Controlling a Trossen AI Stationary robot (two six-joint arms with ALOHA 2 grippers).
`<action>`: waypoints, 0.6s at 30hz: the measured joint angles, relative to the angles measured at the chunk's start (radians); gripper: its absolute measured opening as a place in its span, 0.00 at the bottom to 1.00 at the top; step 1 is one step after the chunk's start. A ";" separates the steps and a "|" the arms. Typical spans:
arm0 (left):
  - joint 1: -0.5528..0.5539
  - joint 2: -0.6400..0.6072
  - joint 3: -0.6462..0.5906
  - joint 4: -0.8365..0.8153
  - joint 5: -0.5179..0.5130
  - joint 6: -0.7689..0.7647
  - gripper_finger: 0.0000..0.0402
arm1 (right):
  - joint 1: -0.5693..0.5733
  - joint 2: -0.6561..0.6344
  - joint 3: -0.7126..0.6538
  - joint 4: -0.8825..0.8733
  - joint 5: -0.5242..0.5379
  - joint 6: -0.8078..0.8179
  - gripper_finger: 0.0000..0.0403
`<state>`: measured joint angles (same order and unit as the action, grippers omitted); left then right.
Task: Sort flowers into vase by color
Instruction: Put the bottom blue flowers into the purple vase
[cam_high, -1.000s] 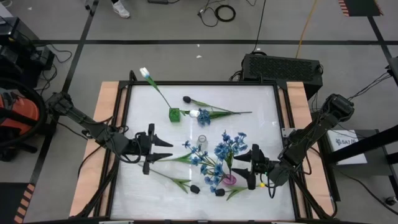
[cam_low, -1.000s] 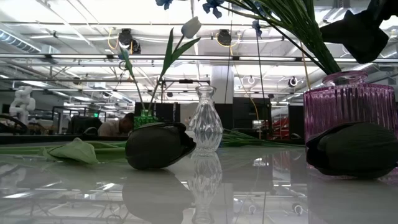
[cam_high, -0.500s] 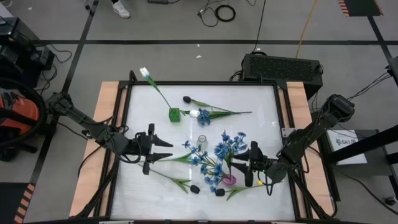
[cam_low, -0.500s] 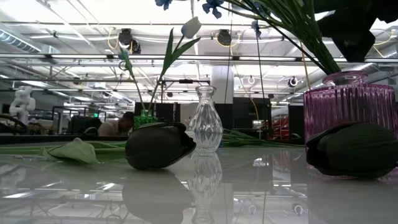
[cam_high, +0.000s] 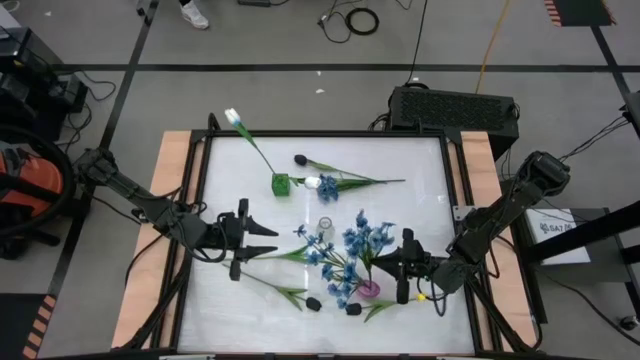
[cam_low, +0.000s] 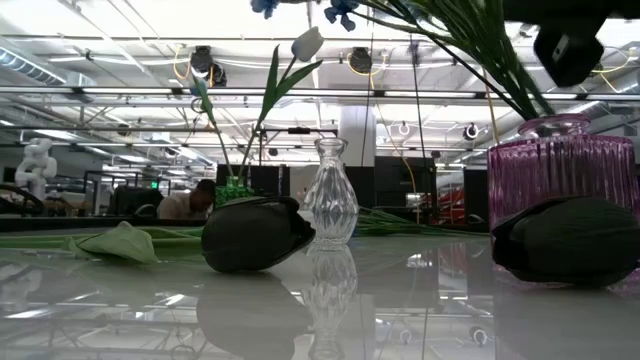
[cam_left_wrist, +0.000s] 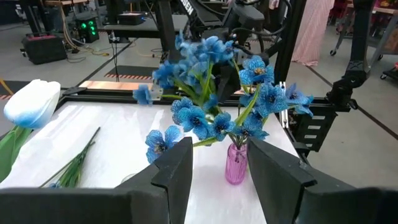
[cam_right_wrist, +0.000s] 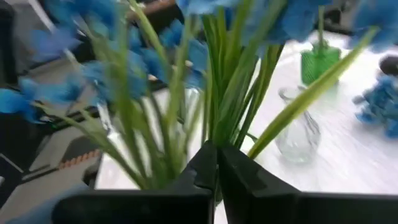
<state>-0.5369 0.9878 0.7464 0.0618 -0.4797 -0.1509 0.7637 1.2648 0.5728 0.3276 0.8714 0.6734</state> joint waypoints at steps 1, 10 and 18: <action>0.000 0.000 0.000 0.000 0.000 0.000 0.40 | 0.010 0.000 0.000 0.023 0.010 -0.019 0.01; 0.000 0.000 0.000 0.000 0.000 0.001 0.40 | 0.101 0.022 0.000 0.096 0.116 -0.083 0.00; 0.000 0.000 0.000 0.000 0.000 0.006 0.40 | 0.107 0.117 0.000 0.113 0.118 -0.059 0.02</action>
<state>-0.5369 0.9878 0.7464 0.0616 -0.4800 -0.1450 0.8707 1.3821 0.5728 0.4405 0.9894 0.6141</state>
